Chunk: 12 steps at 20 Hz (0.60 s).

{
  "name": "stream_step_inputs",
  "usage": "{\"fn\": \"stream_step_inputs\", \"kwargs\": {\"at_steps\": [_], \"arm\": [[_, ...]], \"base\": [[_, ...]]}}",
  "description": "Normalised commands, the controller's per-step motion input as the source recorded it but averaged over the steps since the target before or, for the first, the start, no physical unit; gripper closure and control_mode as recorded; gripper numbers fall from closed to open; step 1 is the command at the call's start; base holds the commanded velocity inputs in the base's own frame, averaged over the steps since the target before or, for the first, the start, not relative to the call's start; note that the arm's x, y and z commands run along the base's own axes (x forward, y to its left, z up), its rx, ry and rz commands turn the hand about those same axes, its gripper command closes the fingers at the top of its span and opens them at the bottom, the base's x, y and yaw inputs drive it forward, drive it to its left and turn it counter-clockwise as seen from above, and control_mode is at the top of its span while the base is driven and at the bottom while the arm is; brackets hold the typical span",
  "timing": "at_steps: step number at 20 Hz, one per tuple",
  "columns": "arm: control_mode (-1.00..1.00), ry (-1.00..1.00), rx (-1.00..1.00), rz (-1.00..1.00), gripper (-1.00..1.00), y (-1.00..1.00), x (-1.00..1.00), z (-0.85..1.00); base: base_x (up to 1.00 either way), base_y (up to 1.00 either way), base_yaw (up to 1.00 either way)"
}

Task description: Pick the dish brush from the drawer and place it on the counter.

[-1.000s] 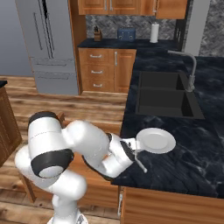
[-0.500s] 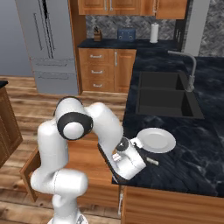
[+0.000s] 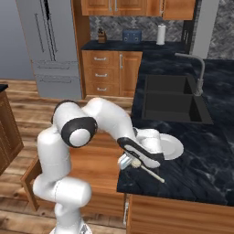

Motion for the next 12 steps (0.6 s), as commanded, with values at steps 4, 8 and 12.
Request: {"fn": "stream_step_inputs", "kwargs": {"at_steps": [4,8,12], "arm": [[-1.0,0.05,0.13,0.14,-1.0,-0.03,-0.18,1.0],[-1.0,-0.05,0.18,0.15,-1.0,0.0,-0.4,1.0],[-1.0,-0.21,0.21,0.06,-1.0,0.17,-0.51,1.0]], "base": [[0.0,0.0,0.0],[0.0,0.0,0.0],[0.0,0.0,0.0]]}}
